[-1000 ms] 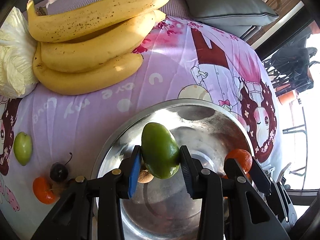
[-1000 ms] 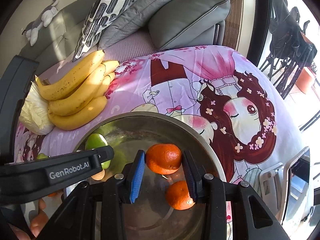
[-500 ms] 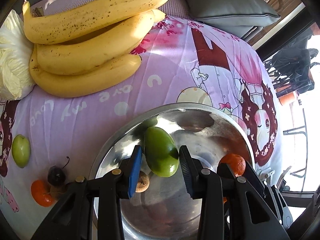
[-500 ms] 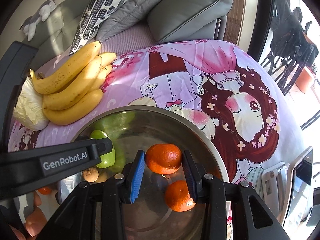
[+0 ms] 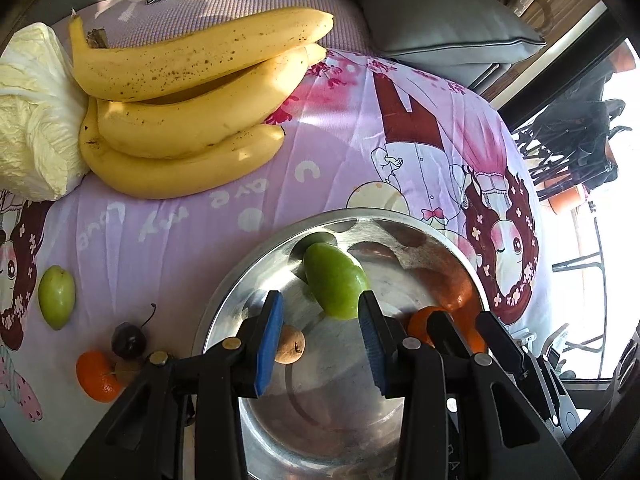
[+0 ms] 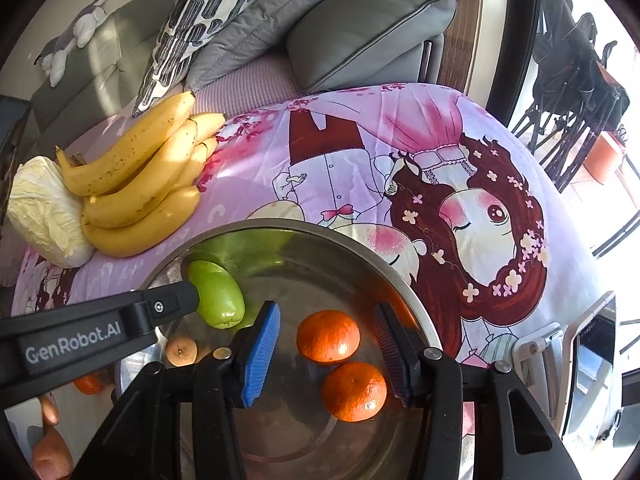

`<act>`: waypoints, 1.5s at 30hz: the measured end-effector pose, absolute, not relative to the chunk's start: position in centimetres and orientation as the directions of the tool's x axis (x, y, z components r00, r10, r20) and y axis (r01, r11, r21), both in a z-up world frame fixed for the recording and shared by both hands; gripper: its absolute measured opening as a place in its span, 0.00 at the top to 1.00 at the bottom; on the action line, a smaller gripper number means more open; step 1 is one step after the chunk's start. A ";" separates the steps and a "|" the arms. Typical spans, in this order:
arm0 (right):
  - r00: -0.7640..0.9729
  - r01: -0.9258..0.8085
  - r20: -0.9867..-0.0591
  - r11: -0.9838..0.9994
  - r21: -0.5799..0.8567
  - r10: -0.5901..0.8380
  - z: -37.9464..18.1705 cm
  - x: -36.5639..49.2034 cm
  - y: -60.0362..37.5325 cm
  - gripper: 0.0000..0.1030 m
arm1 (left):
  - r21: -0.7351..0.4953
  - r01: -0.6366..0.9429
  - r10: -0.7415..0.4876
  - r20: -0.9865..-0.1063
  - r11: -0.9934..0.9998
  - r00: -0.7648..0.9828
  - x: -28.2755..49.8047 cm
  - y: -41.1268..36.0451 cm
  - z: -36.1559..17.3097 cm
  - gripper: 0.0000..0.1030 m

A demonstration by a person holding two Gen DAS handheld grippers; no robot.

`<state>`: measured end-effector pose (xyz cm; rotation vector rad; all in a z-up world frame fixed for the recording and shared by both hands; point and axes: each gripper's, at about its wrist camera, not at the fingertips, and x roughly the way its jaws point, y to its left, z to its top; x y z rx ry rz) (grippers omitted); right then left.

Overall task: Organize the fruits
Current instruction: 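Open both tools to drop the green fruit and tangerine into the bowl, then withdraw both open tools from the bowl toward the remaining fruit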

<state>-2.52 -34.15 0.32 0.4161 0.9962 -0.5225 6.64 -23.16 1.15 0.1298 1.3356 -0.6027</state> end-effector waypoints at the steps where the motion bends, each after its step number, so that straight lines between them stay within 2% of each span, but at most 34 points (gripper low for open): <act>1: 0.444 0.591 -0.867 0.801 0.095 -0.224 0.5 -2.6 -34.2 0.48 | -0.245 0.482 -0.337 -0.934 0.841 0.114 6.6 -22.9 1.4 0.61; 17: 0.428 0.565 -0.878 0.822 0.076 -0.213 1.3 -3.6 -32.3 0.48 | -0.142 0.473 -0.274 -0.935 0.870 0.224 5.3 -17.0 2.0 0.59; 25: 0.417 0.558 -0.882 0.828 0.059 -0.218 1.0 -3.4 -31.8 0.43 | -0.142 0.445 -0.270 -0.933 0.884 0.238 5.3 -15.8 1.4 0.59; 27: 0.410 0.557 -0.885 0.829 0.050 -0.222 0.9 -3.2 -31.6 0.38 | -0.135 0.443 -0.262 -0.935 0.886 0.238 5.3 -15.7 1.3 0.51; 29: 0.402 0.553 -0.887 0.832 0.040 -0.225 0.7 -3.1 -31.5 0.31 | -0.128 0.443 -0.256 -0.936 0.887 0.241 5.4 -15.6 1.1 0.48; 31: 0.403 0.546 -0.887 0.837 0.035 -0.225 0.6 -3.0 -31.2 0.26 | -0.135 0.436 -0.260 -0.936 0.889 0.239 5.5 -15.4 1.0 0.41; 32: 0.406 0.543 -0.886 0.839 0.037 -0.224 0.5 -3.0 -31.1 0.22 | -0.136 0.431 -0.259 -0.935 0.892 0.242 5.5 -15.3 1.0 0.34; 34: 0.410 0.539 -0.885 0.842 0.041 -0.219 0.5 -2.9 -31.0 0.17 | -0.125 0.421 -0.251 -0.933 0.898 0.258 5.6 -15.0 1.0 0.31; 36: 0.413 0.536 -0.884 0.844 0.040 -0.220 0.4 -2.8 -30.9 0.12 | -0.119 0.409 -0.243 -0.932 0.905 0.268 5.8 -14.6 0.9 0.22; 40: 0.422 0.525 -0.879 0.850 0.039 -0.220 0.4 -2.7 -30.5 0.01 | -0.123 0.383 -0.241 -0.930 0.916 0.278 6.1 -13.9 0.8 0.19; 43: 0.446 0.516 -0.870 0.854 0.058 -0.210 0.6 -2.8 -30.4 0.00 | -0.119 0.360 -0.232 -0.928 0.925 0.290 6.2 -13.3 0.7 0.09; 45: 0.458 0.515 -0.865 0.854 0.072 -0.203 0.7 -2.9 -30.3 0.00 | -0.134 0.341 -0.236 -0.930 0.930 0.281 6.3 -12.6 0.4 0.07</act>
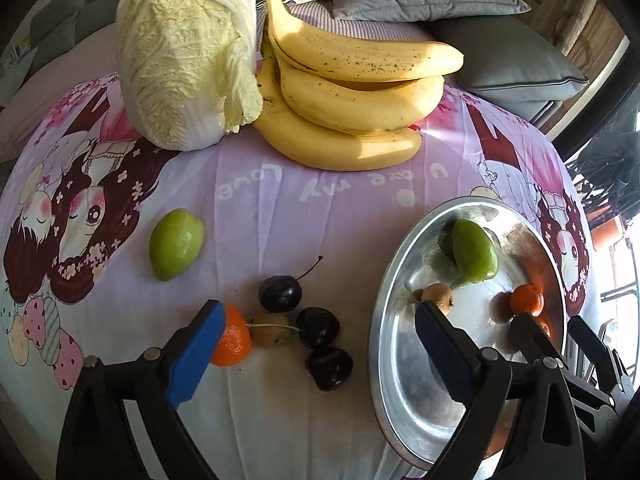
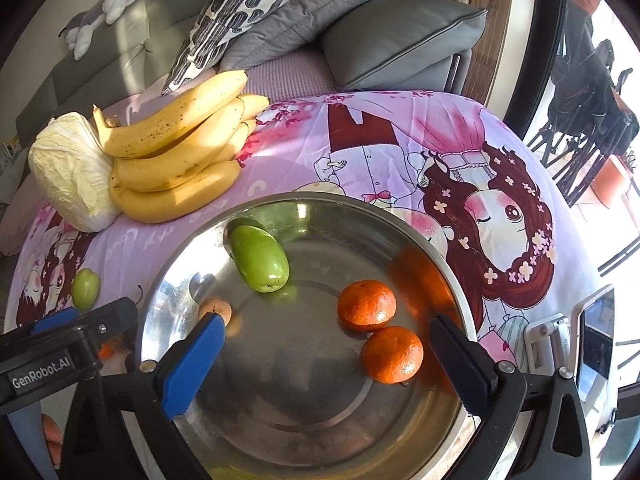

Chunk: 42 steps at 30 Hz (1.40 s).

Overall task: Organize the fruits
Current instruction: 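Withdraw both open tools from the bowl toward the remaining fruit, then close the right tool on a dark cherry while the left tool approaches a tangerine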

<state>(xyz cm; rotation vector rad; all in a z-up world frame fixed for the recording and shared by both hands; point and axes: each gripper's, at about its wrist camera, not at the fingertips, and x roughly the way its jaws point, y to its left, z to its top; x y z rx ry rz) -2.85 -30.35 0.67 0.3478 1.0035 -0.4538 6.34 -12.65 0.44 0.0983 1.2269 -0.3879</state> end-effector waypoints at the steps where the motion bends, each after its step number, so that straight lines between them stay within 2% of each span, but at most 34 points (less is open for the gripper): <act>1: 0.462 0.514 -0.864 0.854 0.077 -0.201 0.7 -2.9 -30.3 0.00 | -0.143 0.329 -0.240 -0.931 0.933 0.274 6.4 -12.4 0.3 0.07; 9: 0.506 0.471 -0.845 0.876 0.104 -0.172 0.9 -2.5 -29.2 0.00 | -0.146 0.273 -0.226 -0.930 0.951 0.289 6.4 -10.7 0.2 0.07; 18: 0.512 0.438 -0.843 0.894 0.088 -0.168 0.7 -2.1 -27.9 0.00 | -0.069 0.206 -0.136 -0.933 0.976 0.333 6.4 -8.3 0.5 0.07; 28: 0.568 0.302 -0.815 0.950 0.078 -0.114 0.9 -0.8 -23.6 0.00 | -0.043 0.091 -0.073 -0.933 0.995 0.353 7.0 -4.2 0.5 0.07; 42: 0.549 0.132 -0.835 0.985 0.113 0.022 -0.6 0.6 -17.6 0.00 | -0.138 0.046 -0.145 -0.923 0.989 0.358 6.9 0.3 -0.6 0.07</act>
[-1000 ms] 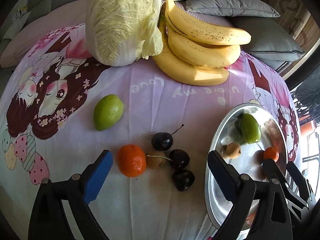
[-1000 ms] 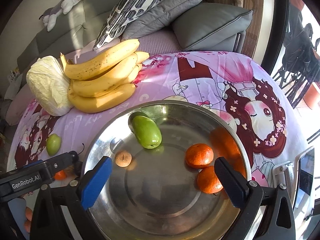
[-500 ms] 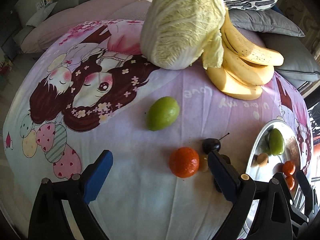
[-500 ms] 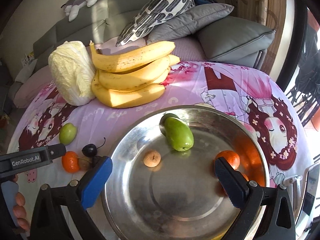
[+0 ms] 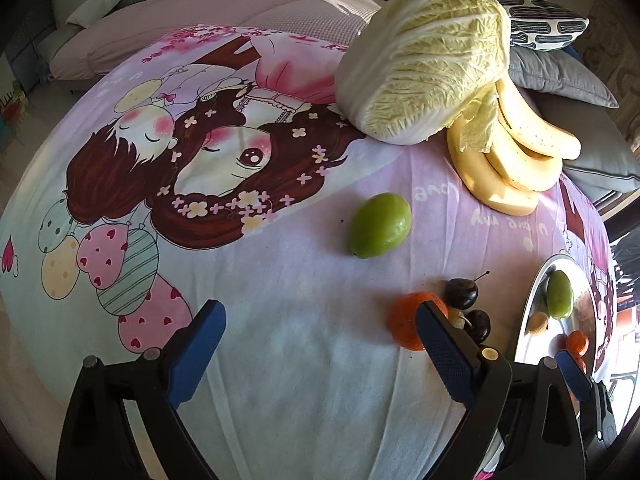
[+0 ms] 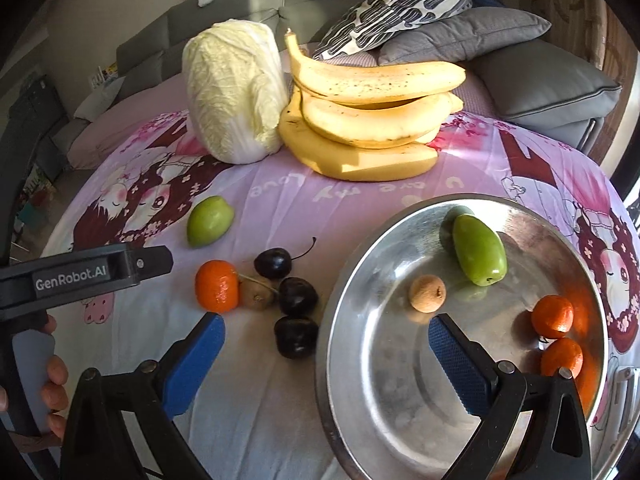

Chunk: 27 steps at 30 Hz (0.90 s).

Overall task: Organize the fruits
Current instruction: 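Close the right tool on a dark cherry while the left tool approaches a tangerine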

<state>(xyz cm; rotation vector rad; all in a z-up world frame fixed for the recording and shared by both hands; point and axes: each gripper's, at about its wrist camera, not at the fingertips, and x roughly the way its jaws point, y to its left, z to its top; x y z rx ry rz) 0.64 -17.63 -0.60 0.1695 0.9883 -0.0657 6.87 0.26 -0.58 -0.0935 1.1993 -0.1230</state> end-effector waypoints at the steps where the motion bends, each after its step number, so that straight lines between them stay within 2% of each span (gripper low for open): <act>1: 0.550 0.127 -0.835 0.985 0.115 0.026 -0.6 0.7 -17.3 0.00 | -0.144 0.047 -0.151 -0.921 0.988 0.359 7.0 0.4 -0.7 0.07; 13: 0.555 0.104 -0.830 0.987 0.126 0.047 -1.0 0.8 -16.3 0.00 | -0.234 0.084 -0.248 -0.923 0.969 0.294 7.4 0.0 -1.9 0.07; 18: 0.572 0.093 -0.820 0.990 0.102 0.030 -0.6 0.8 -15.9 0.00 | -0.275 0.046 -0.278 -0.933 0.960 0.229 7.8 0.2 -3.0 0.07; 23: 0.585 0.071 -0.811 0.995 0.074 0.018 -0.5 0.7 -15.2 0.00 | -0.286 0.020 -0.282 -0.929 0.958 0.240 7.4 0.8 -2.8 0.07; 25: 0.584 0.075 -0.812 0.994 0.074 0.016 -0.6 0.8 -15.1 0.01 | -0.294 0.013 -0.289 -0.929 0.956 0.230 7.5 0.9 -2.9 0.07; 27: 0.580 0.077 -0.815 0.994 0.081 0.021 -0.7 0.9 -15.1 0.08 | -0.304 0.013 -0.298 -0.927 0.953 0.227 7.4 1.1 -2.9 0.07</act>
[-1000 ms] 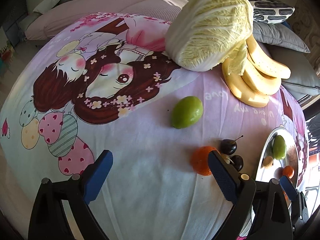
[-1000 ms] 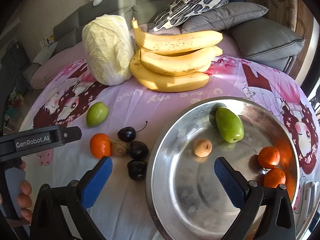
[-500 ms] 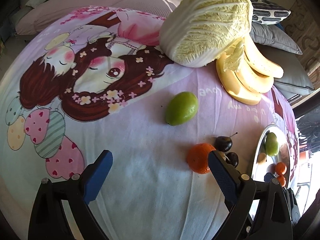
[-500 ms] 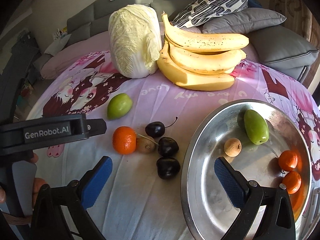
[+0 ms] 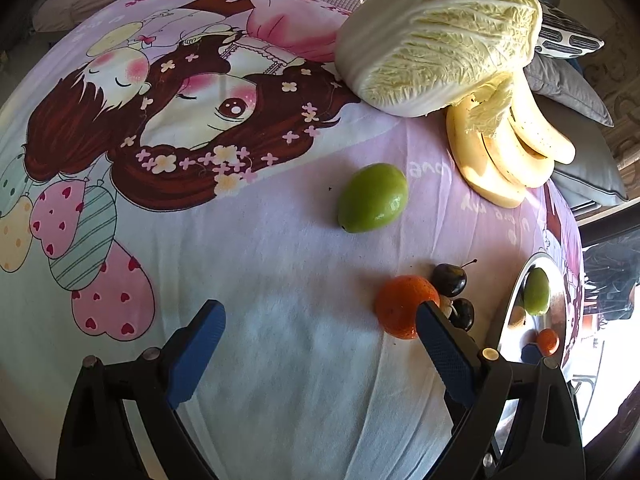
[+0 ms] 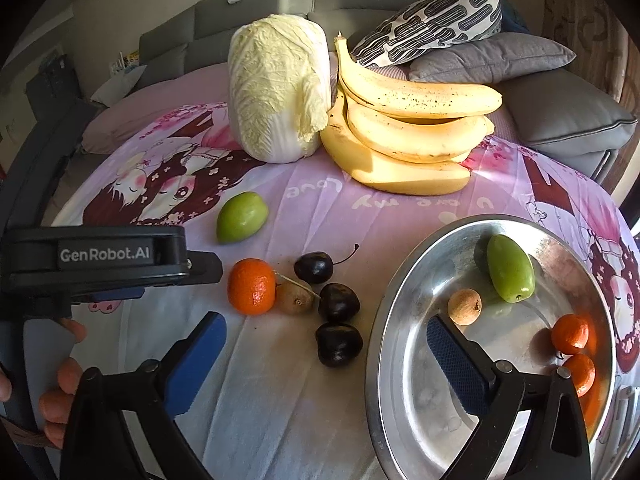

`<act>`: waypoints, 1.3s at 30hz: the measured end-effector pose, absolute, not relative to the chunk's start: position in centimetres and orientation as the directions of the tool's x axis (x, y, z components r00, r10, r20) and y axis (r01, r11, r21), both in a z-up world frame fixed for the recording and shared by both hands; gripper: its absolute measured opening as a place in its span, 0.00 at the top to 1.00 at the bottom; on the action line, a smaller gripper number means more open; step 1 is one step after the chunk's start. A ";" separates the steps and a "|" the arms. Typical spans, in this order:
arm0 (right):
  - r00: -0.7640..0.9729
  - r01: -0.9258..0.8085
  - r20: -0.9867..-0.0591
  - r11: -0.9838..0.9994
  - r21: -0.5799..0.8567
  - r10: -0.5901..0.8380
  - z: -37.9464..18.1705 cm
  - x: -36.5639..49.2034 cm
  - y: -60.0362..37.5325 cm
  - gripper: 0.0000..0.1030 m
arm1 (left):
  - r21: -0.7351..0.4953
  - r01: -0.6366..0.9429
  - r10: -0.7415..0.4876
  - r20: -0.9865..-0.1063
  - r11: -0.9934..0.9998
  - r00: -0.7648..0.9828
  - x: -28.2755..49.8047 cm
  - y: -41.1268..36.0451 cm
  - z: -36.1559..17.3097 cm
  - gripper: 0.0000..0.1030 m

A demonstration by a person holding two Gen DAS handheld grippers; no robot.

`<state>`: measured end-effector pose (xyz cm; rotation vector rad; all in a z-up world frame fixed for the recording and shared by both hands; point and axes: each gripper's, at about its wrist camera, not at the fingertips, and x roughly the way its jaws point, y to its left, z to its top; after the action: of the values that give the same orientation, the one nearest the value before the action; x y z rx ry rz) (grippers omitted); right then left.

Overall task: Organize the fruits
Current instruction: 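Close the right tool on a dark cherry while the left tool approaches a tangerine, then grasp the tangerine with the left tool while the right tool holds the cherry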

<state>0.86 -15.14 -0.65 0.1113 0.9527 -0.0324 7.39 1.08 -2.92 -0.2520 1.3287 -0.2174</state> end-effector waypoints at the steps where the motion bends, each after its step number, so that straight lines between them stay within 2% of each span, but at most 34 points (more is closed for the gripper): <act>1: 0.578 0.078 -0.816 0.994 0.082 0.022 -0.7 0.9 -15.1 0.12 | -0.308 0.014 -0.303 -0.926 0.951 0.227 7.4 1.1 -2.9 0.07; 8: 0.573 0.072 -0.819 0.994 0.084 0.028 -0.7 0.9 -14.8 0.38 | -0.338 -0.003 -0.329 -0.919 0.941 0.218 7.5 1.9 -2.8 0.07; 12: 0.557 0.059 -0.830 0.998 0.007 -0.027 -1.0 1.1 -14.1 0.52 | -0.344 -0.015 -0.333 -0.918 0.939 0.215 7.6 2.3 -2.8 0.07; 17: 0.548 0.019 -0.833 0.996 -0.082 -0.079 -1.2 1.1 -13.0 0.60 | -0.354 -0.020 -0.342 -0.916 0.935 0.210 7.6 2.6 -2.7 0.07; 21: 0.513 -0.019 -0.855 0.995 -0.094 -0.071 -2.0 1.3 -12.2 0.64 | -0.365 -0.040 -0.350 -0.914 0.930 0.205 7.6 3.1 -2.8 0.07; 24: 0.496 -0.013 -0.862 0.992 -0.122 -0.100 -2.5 1.4 -12.1 0.64 | -0.368 -0.049 -0.351 -0.913 0.929 0.207 7.6 3.4 -2.8 0.07; 32: 0.483 -0.002 -0.868 0.991 -0.133 -0.115 -2.7 1.4 -12.5 0.68 | -0.384 -0.050 -0.368 -0.908 0.922 0.201 7.4 3.5 -2.7 0.07; 35: 0.481 0.010 -0.868 0.991 -0.130 -0.119 -2.7 1.4 -12.9 0.76 | -0.385 -0.056 -0.367 -0.908 0.921 0.200 7.5 3.5 -2.7 0.07; 39: 0.477 0.016 -0.871 0.992 -0.125 -0.118 -2.7 1.6 -12.9 0.76 | -0.386 -0.050 -0.370 -0.909 0.921 0.193 7.5 3.3 -2.9 0.07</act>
<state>1.60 -12.95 -2.69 -0.1048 1.0706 -0.0817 7.52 3.26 -2.91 -0.3661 1.3664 -0.2314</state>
